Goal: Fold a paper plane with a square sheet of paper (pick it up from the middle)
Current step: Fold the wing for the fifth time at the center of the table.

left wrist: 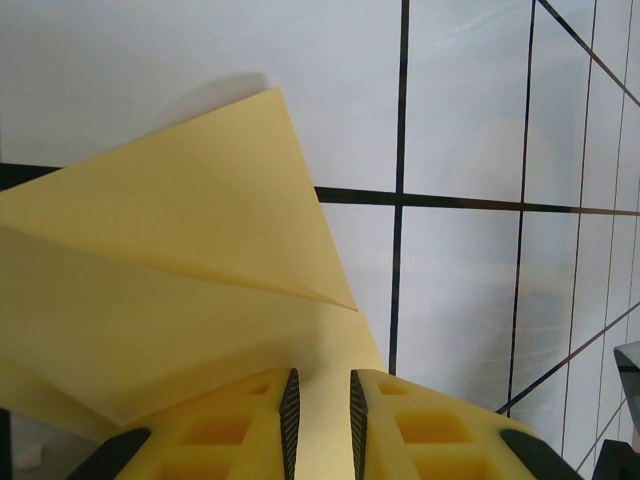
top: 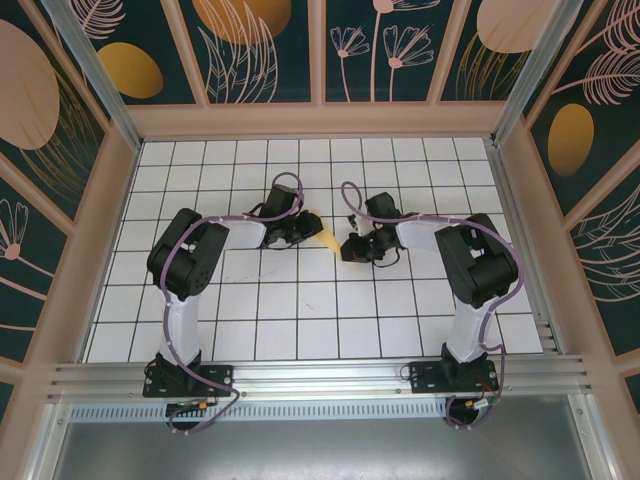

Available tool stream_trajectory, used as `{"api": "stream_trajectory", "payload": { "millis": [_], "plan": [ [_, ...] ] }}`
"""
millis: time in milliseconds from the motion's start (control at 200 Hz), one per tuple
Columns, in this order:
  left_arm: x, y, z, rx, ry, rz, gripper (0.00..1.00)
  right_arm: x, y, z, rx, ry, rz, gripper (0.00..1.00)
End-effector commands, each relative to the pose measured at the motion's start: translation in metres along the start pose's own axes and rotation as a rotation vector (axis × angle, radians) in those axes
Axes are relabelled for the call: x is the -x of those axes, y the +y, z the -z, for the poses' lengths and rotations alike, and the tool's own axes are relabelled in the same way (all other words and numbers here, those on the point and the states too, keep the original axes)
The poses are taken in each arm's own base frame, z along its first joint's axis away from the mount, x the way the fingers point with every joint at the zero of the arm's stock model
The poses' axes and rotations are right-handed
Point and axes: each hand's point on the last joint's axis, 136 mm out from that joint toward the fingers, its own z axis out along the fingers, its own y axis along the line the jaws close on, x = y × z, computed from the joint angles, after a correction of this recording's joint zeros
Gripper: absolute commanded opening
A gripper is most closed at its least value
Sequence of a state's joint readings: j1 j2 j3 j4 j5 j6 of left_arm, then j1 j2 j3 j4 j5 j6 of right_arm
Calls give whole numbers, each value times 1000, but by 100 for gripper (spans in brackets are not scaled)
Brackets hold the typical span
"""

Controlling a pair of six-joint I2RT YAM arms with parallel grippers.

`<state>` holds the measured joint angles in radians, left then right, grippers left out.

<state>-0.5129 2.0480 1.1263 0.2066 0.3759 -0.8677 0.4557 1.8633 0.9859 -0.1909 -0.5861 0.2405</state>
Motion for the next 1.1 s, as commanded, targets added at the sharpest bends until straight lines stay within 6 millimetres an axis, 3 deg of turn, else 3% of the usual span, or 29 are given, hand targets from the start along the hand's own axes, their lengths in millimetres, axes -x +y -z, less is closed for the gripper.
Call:
{"api": "stream_trajectory", "payload": {
  "millis": [0, 115, 285, 390, 630, 936, 1096],
  "plan": [
    [-8, 54, -9, 182, 5, 23, 23, -19, -22, -2, -57, 46, -50, 7],
    [-8, 54, -8, 181, 6, 22, 23, -20, -22, 1, -17, 40, -75, 7],
    [-8, 52, -9, 175, 7, 21, 23, 16, 35, 31, 165, -75, 35, 9],
    [-7, 50, -8, 171, 5, 21, 23, 27, 53, 31, 194, -87, 76, 9],
    [-7, 47, -9, 159, 10, 23, 23, 39, 43, 3, 157, -61, 57, 9],
    [-3, 39, -6, 140, 2, 10, 23, 28, 8, -17, 71, -17, -8, 8],
    [5, 15, 1, 57, -20, -31, 25, 17, -7, -24, 45, 6, -46, 7]
  ]
}}
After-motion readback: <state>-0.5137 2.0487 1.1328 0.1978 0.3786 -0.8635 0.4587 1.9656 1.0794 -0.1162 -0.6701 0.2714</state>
